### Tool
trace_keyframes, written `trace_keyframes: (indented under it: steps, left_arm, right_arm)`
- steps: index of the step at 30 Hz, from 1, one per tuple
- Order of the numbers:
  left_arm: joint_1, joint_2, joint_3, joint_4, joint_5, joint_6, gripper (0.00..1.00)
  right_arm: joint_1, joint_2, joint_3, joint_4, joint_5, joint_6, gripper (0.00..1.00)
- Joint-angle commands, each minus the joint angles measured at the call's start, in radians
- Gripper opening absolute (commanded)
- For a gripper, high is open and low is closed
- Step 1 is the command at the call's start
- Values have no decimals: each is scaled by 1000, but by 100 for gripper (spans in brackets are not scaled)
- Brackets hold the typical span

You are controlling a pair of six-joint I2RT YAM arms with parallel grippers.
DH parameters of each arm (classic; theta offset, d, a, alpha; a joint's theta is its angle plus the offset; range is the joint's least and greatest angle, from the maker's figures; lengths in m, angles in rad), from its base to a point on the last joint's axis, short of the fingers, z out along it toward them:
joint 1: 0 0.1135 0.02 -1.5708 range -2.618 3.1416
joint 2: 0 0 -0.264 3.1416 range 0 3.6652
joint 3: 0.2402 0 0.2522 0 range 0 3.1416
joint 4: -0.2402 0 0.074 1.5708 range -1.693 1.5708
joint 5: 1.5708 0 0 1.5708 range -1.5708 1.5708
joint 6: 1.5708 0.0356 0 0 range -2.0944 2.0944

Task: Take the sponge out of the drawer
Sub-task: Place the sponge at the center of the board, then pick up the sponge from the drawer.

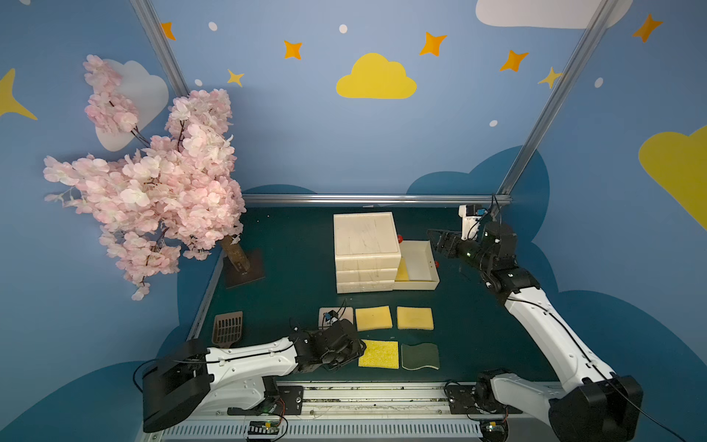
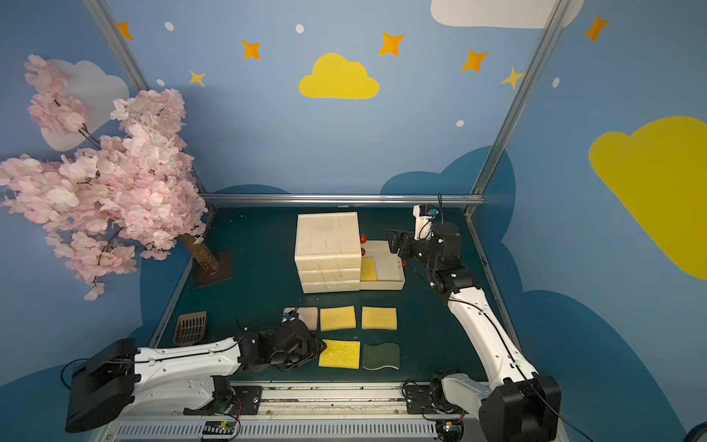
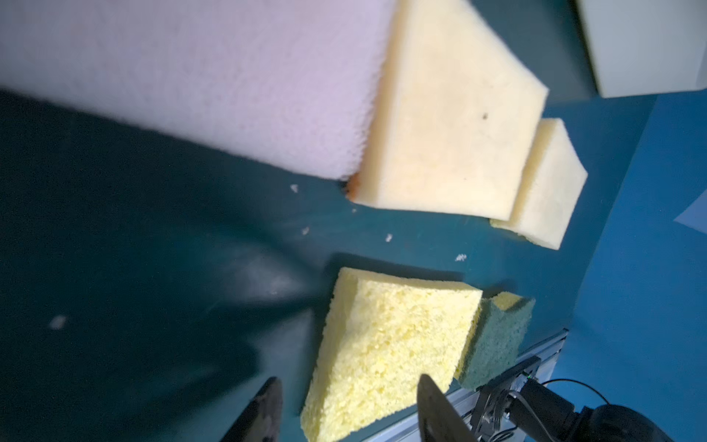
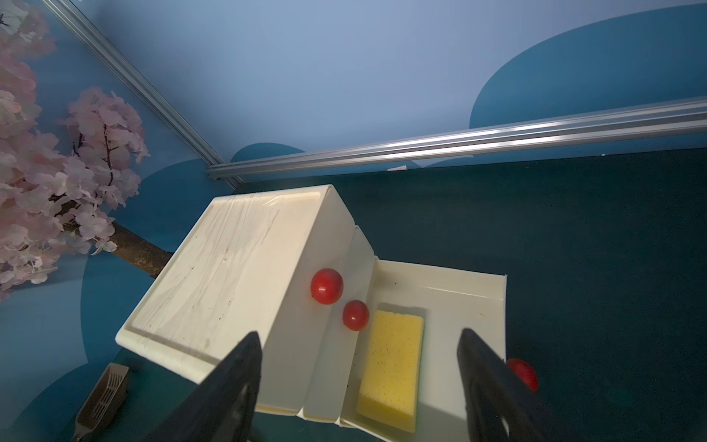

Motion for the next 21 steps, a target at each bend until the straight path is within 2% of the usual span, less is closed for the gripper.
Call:
trace_keyframes:
  steps: [1,4,7,9,11,16,21]
  left_arm:
    - [-25,-61,125,-207,-114,113,67]
    - [-29,-98,211,-285,-177,216,75]
    - [-23,-141,268,-262,-231,381,85]
    - [9,-161,332,-280,-230,512,95]
    - [52,-170,412,-320,-210,637,99]
    - [158,-182,505,-299,-182,876,99]
    - [353,-178,509,-197,-26,963,99]
  right_arm:
    - [-3,24,7,-8,9,-18,80]
    - [-5,52,25,-28,13,-29,80]
    - [-6,92,53,-57,14,-50,79]
    - [-6,121,75,-92,33,-65,79]
    - [-6,151,91,-123,38,-84,79]
    - [-6,280,164,-212,-21,-114,77]
    - [-6,452,327,-428,-64,-162,69]
